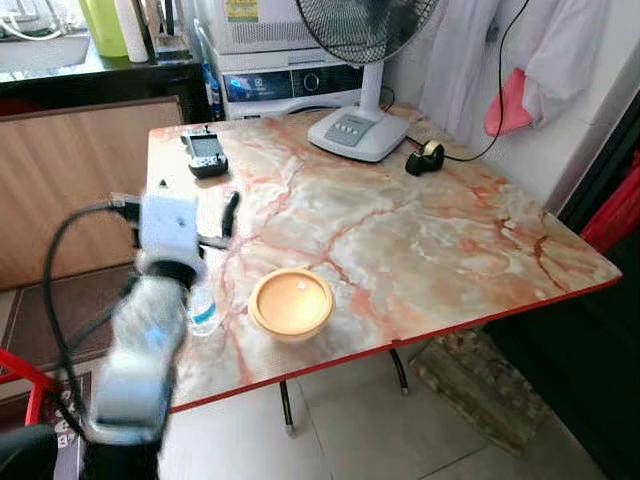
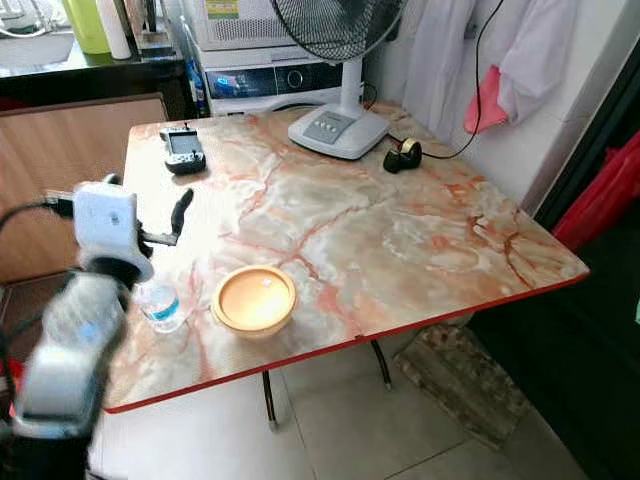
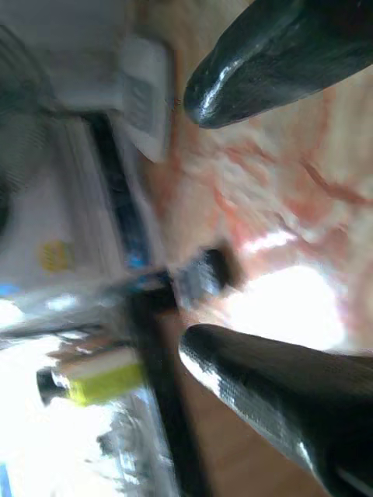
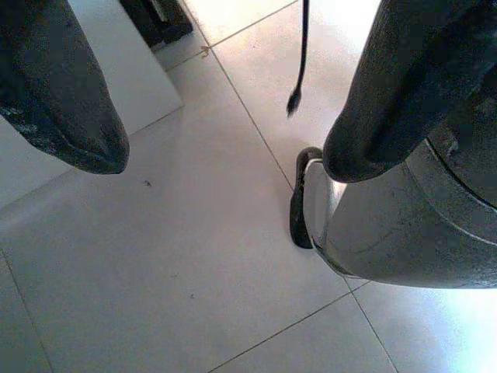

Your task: Restocking fridge

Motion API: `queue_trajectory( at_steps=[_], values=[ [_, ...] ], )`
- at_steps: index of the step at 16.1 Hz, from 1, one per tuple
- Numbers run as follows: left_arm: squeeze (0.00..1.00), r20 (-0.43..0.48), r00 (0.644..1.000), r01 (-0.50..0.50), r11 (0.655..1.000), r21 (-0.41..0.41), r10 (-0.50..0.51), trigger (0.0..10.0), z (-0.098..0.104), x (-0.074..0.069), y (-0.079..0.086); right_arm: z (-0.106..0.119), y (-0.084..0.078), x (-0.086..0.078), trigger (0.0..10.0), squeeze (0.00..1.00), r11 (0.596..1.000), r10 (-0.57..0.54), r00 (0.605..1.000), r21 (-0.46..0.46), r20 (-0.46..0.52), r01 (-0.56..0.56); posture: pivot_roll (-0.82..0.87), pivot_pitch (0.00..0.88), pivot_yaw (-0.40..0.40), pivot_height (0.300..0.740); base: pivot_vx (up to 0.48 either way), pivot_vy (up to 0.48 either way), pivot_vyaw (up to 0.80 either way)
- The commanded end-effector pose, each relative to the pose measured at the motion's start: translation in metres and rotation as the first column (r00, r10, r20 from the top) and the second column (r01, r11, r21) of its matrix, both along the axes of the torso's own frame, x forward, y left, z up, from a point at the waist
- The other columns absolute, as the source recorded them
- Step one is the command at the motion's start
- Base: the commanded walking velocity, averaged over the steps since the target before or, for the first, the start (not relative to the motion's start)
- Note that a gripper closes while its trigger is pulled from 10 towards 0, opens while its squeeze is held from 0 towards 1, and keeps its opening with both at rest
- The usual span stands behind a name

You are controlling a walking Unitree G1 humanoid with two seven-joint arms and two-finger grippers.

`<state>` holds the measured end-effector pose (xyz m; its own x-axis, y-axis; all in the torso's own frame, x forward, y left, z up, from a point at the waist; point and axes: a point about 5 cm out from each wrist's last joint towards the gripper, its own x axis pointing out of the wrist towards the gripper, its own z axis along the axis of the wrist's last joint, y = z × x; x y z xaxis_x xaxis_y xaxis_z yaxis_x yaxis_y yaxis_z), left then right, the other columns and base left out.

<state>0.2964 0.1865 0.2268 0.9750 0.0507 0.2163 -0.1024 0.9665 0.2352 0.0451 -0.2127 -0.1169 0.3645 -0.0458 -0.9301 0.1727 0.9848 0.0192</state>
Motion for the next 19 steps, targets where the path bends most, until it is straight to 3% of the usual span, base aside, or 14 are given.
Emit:
queue_trajectory(
  at_steps=[1, 3, 4, 5, 6, 10, 12, 19],
  values=[
    [0.0, -0.03, 0.998, -0.048, 0.999, -0.003, 0.048, 10.0, 0.006, 0.0, 0.008, -0.002, 0.009, -0.003, 10.0, 0.0, 0.999, 0.018, 1.0, 0.03, -0.017, -0.017, 0.2, 0.0, -0.047, 0.74, 0.0, 0.0, 0.0],
    [0.0, -0.176, 0.984, 0.009, 0.996, -0.086, -0.024, 10.0, 0.006, 0.001, 0.013, -0.002, 0.01, -0.003, 10.0, 0.0, 0.999, 0.04, 0.999, 0.031, -0.022, -0.039, 0.21, 0.0, -0.049, 0.74, 0.0, 0.0, 0.0],
    [0.0, -0.19, 0.981, 0.022, 0.996, -0.086, -0.038, 10.0, 0.008, 0.001, 0.011, -0.002, 0.01, -0.002, 10.0, 0.0, 0.999, 0.043, 0.999, 0.031, -0.022, -0.042, 0.21, 0.0, -0.048, 0.74, 0.0, 0.0, 0.0],
    [0.0, -0.261, 0.961, 0.069, 0.993, -0.092, -0.091, 10.0, 0.012, -0.001, 0.004, -0.002, 0.01, -0.002, 10.0, 0.0, 0.998, 0.049, 0.999, 0.031, -0.022, -0.048, 0.21, 0.0, -0.049, 0.74, 0.0, 0.0, 0.0],
    [0.0, -0.296, 0.948, 0.11, 0.993, -0.031, -0.115, 10.0, 0.014, -0.003, 0.0, -0.002, 0.01, -0.002, 10.0, 0.0, 0.998, 0.05, 0.999, 0.031, -0.021, -0.049, 0.21, 0.0, -0.05, 0.74, 0.0, 0.0, 0.0],
    [0.0, -0.345, 0.928, 0.121, 0.99, -0.069, -0.138, 10.0, 0.014, -0.003, -0.003, -0.002, 0.01, -0.001, 10.0, 0.0, 0.998, 0.055, 0.998, 0.03, -0.022, -0.055, 0.21, 0.0, -0.05, 0.74, 0.0, 0.0, 0.0],
    [0.0, -0.455, 0.88, 0.125, 0.991, -0.056, -0.137, 10.0, 0.012, -0.008, -0.003, -0.002, 0.01, -0.001, 10.0, 0.0, 0.998, 0.055, 0.998, 0.029, -0.023, -0.054, 0.21, 0.0, -0.05, 0.74, 0.0, 0.0, 0.0],
    [0.0, -0.566, 0.817, 0.11, 0.993, -0.029, -0.107, 10.0, -0.008, -0.014, 0.004, -0.002, 0.01, 0.0, 10.0, 0.0, 0.996, 0.087, 0.996, 0.03, -0.026, -0.086, 0.21, 0.0, -0.051, 0.74, 0.0, 0.0, 0.0]
  ],
)
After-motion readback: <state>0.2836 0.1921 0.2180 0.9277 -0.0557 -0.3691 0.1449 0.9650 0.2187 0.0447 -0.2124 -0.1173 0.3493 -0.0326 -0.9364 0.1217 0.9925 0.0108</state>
